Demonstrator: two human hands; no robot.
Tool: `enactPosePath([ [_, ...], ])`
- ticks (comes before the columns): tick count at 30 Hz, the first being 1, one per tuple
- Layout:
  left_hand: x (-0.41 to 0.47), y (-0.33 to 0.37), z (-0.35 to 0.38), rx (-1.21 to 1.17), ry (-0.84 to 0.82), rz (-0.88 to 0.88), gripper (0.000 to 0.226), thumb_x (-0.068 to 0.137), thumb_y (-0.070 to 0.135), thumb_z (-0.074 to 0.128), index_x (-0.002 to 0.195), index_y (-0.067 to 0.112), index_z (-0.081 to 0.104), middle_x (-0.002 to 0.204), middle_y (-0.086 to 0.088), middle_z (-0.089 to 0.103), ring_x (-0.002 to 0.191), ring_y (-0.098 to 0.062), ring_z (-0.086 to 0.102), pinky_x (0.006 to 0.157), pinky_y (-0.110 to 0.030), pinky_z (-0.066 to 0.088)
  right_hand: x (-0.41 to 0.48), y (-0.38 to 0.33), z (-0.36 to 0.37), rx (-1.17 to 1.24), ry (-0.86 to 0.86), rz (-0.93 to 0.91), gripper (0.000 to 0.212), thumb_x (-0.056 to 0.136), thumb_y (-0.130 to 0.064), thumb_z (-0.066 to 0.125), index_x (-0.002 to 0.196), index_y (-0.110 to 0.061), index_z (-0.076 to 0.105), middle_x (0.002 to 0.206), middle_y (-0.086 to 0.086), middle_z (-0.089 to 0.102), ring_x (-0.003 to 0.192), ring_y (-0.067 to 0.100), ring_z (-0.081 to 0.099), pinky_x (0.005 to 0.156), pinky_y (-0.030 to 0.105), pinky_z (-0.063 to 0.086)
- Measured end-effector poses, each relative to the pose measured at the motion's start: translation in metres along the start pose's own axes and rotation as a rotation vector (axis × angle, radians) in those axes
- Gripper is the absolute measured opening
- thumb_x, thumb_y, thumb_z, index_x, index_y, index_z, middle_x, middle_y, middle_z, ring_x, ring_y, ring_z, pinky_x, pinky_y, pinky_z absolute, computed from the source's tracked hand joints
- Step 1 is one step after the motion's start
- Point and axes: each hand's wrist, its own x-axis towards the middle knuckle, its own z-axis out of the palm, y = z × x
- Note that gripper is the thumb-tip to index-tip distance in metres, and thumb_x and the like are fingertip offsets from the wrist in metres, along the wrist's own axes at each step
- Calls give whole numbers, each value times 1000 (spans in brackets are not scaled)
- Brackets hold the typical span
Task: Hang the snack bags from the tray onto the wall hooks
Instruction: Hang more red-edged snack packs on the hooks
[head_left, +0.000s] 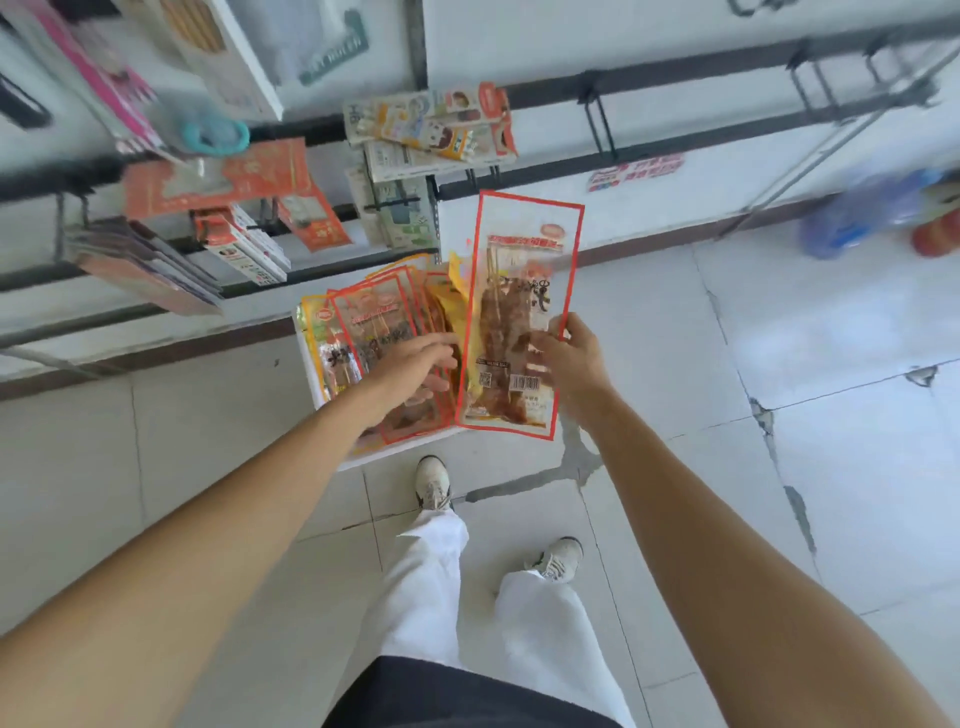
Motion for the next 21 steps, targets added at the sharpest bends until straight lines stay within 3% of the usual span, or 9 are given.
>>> enactPosePath([
  [3, -19, 59, 22, 65, -31, 108, 21, 103, 36, 45, 116, 41, 60, 123, 2, 66, 95, -20, 68, 93, -38, 51, -24, -45, -37, 96, 46, -63, 18, 95, 3, 49, 87, -12, 44, 99, 19, 66, 81, 30, 70, 77, 48, 56],
  [5, -32, 101, 34, 55, -46, 195, 22, 101, 33, 50, 120, 36, 60, 123, -2, 66, 90, -18, 67, 84, -33, 50, -41, -78, -59, 124, 61, -138, 12, 95, 4, 50, 100, -8, 51, 99, 17, 67, 83, 30, 70, 85, 55, 55],
  [7, -47, 143, 47, 37, -68, 283, 28, 98, 32, 55, 125, 29, 59, 122, -7, 67, 89, -19, 66, 80, -32, 48, -57, -107, -83, 160, 93, -205, 15, 95, 2, 52, 98, -12, 48, 97, 18, 67, 85, 32, 69, 88, 57, 53],
  [10, -75, 204, 70, -18, -106, 413, 37, 89, 37, 65, 123, 22, 64, 118, -6, 70, 92, -19, 67, 84, -34, 51, -88, -144, -128, 163, 121, -340, 11, 95, -1, 55, 94, -10, 49, 96, 12, 71, 84, 28, 73, 83, 53, 57],
  [12, -95, 239, 91, -28, -126, 514, 30, 89, 31, 68, 116, 17, 69, 112, -8, 72, 90, -19, 68, 84, -33, 55, -110, -164, -154, 161, 145, -431, 11, 95, -1, 54, 104, -6, 55, 95, 9, 73, 80, 23, 74, 78, 48, 61],
  [14, -112, 268, 114, -11, -59, 615, 20, 91, 20, 69, 109, 12, 71, 100, -8, 74, 82, -16, 71, 77, -29, 57, -126, -177, -178, 159, 175, -505, 12, 95, -2, 54, 107, -3, 52, 96, 11, 72, 81, 24, 75, 79, 52, 61],
  [16, -130, 296, 144, 36, 31, 727, 12, 89, 15, 71, 100, 10, 72, 91, -5, 73, 77, -14, 70, 74, -29, 58, -144, -189, -208, 159, 221, -564, 9, 95, -4, 56, 100, -11, 53, 97, 13, 72, 83, 25, 75, 79, 52, 61],
  [19, -148, 328, 185, 81, 40, 824, 7, 87, 17, 73, 93, 18, 70, 96, -6, 74, 90, -22, 71, 87, -38, 58, -166, -201, -250, 202, 242, -619, 9, 98, -6, 55, 104, -12, 52, 94, 6, 73, 82, 19, 75, 71, 39, 62],
  [21, -156, 343, 209, 75, 34, 846, 8, 85, 19, 75, 91, 17, 69, 94, -6, 74, 90, -23, 70, 88, -45, 58, -176, -205, -273, 222, 239, -654, 10, 98, -4, 55, 105, -10, 51, 88, 1, 73, 78, 17, 75, 67, 35, 61],
])
